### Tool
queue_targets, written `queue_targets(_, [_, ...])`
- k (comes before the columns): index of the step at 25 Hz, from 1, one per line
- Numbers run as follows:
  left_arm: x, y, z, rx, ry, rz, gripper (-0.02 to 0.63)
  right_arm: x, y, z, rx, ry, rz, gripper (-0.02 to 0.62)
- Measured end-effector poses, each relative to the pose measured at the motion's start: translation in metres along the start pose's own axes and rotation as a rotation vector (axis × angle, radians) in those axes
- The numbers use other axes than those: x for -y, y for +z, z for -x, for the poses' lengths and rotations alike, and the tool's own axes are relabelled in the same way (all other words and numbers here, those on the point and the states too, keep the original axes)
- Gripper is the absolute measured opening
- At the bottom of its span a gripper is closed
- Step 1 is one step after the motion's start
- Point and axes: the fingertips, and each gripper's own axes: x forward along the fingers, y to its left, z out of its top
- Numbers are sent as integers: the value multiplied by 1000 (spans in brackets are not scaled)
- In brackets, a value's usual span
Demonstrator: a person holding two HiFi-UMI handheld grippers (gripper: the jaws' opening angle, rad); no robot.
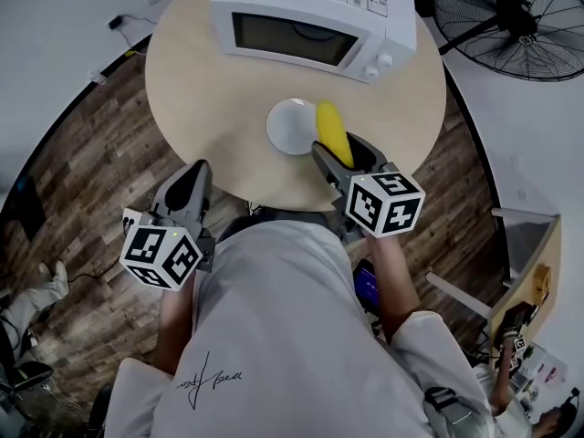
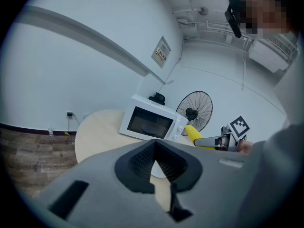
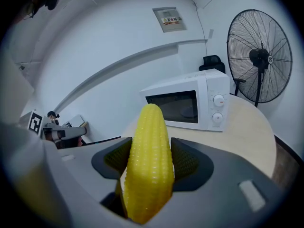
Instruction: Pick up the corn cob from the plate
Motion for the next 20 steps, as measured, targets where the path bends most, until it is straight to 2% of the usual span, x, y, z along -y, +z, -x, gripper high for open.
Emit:
queue_targets(10, [7, -4, -3, 1, -3, 1, -9, 3, 3, 20, 50, 13, -3, 268])
queue_targets(20, [7, -8, -2, 0, 7, 6, -9, 2, 1, 24, 54, 23, 9, 268])
